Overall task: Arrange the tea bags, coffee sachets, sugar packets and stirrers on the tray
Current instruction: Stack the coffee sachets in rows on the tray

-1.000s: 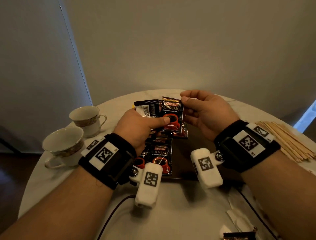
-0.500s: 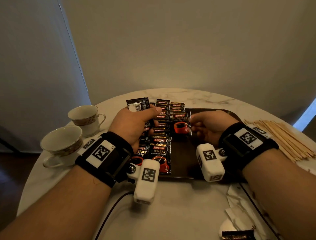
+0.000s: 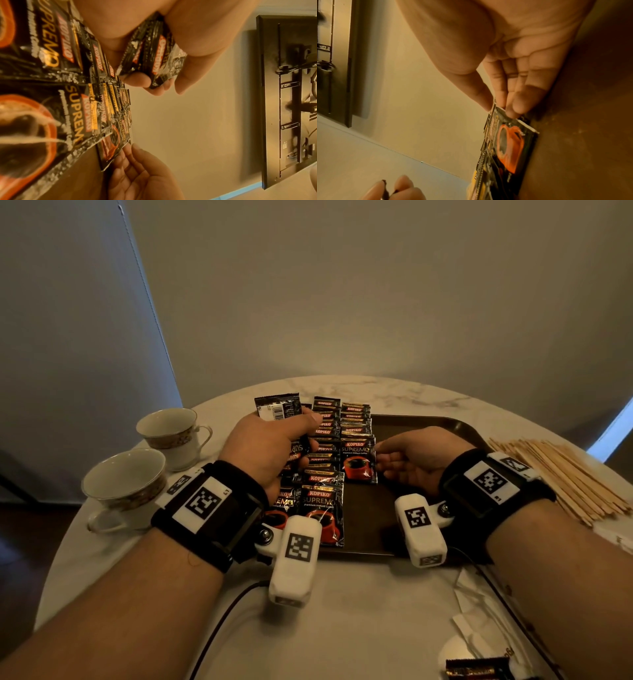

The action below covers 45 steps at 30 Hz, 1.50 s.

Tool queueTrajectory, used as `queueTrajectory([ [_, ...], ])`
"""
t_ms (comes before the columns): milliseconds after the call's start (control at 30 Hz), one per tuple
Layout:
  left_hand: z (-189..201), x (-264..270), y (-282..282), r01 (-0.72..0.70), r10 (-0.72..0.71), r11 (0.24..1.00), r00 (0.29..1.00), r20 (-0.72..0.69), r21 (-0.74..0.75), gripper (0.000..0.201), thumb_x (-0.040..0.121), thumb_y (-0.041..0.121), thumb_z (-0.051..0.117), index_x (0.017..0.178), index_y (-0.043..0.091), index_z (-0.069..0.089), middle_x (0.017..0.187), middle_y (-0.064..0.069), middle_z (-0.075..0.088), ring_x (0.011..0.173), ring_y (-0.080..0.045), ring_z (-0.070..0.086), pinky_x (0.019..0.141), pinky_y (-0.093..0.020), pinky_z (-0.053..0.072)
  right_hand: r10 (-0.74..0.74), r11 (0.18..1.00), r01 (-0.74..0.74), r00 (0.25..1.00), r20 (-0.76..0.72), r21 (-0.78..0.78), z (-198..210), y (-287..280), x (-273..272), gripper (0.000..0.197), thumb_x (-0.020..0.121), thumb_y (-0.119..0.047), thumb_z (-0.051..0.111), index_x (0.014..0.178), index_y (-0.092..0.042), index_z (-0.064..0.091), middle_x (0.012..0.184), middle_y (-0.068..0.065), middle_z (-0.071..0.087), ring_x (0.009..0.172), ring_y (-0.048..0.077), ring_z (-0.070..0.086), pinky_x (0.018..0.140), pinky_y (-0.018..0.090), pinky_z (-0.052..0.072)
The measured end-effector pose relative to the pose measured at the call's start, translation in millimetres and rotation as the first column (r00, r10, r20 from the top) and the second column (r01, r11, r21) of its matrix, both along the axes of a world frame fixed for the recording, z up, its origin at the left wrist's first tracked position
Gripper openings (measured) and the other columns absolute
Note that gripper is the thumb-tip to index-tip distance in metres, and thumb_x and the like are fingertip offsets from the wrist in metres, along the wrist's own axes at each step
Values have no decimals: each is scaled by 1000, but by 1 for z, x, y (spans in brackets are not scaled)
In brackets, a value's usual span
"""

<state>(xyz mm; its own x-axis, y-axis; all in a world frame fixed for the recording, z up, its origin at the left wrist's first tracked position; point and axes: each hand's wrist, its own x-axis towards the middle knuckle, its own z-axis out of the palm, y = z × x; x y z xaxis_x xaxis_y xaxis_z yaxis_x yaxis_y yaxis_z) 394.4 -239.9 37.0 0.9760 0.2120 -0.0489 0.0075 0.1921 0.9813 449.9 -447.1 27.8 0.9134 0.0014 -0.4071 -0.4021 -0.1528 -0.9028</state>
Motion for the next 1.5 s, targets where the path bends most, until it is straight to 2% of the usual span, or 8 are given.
queueTrajectory([
  [200,3,0,0,15,-16,1000,1000,-21,-24,4,90,14,74,87,13,75,71,-5,71,65,-19,67,53,-28,51,3,999,-3,1000,8,32,-1,0,1,16,98,-12,64,112,-5,69,73,6,72,70,17,68,68,29,57],
  [467,5,-1,-3,59,-68,989,995,-69,-137,17,96,6,58,111,2,66,84,-18,78,78,-29,78,65,-39,64,-58,997,52,990,130,49,2,0,1,18,96,-18,68,112,-9,69,72,0,64,63,12,60,62,27,52],
  [700,7,-8,-6,148,-151,983,988,-17,-108,23,93,9,70,116,6,72,106,-21,77,96,-40,75,83,-55,62,394,911,-411,888,236,27,22,18,-25,22,84,-31,79,98,-16,72,84,1,70,69,13,63,69,30,51],
  [833,11,-9,-8,129,-136,974,990,-27,-188,26,93,21,72,114,5,72,107,-22,76,98,-44,74,89,-61,58,371,914,-405,868,329,39,20,26,-28,7,89,-11,74,88,-10,67,73,4,69,67,15,65,66,30,57],
  [1067,13,-6,-9,-40,14,968,994,-106,-247,9,89,10,73,93,6,67,69,-14,75,71,-34,74,67,-40,62,144,934,-281,862,487,221,20,25,-20,14,96,4,60,92,-9,64,88,9,68,75,18,69,62,30,59],
  [1167,12,-4,-8,-43,12,963,993,-114,-268,10,90,0,69,99,6,69,75,-16,77,66,-30,75,60,-39,65,150,926,-319,803,576,204,21,26,-21,21,99,7,52,94,-8,67,91,8,70,80,19,72,66,31,59],
  [1333,9,2,0,-91,73,941,995,-68,-326,38,86,-12,59,111,11,75,92,-21,78,70,-33,76,54,-34,57,359,929,-333,699,619,-163,28,22,-29,36,90,10,61,98,-21,78,100,4,77,96,19,74,81,37,62],
  [1500,11,-1,-2,-29,7,937,998,-65,-348,21,93,3,67,109,13,74,96,-15,75,63,-22,70,54,-31,57,252,967,-196,647,719,-162,30,24,-30,8,88,-15,78,96,-16,78,97,10,75,89,22,72,77,34,59],
])
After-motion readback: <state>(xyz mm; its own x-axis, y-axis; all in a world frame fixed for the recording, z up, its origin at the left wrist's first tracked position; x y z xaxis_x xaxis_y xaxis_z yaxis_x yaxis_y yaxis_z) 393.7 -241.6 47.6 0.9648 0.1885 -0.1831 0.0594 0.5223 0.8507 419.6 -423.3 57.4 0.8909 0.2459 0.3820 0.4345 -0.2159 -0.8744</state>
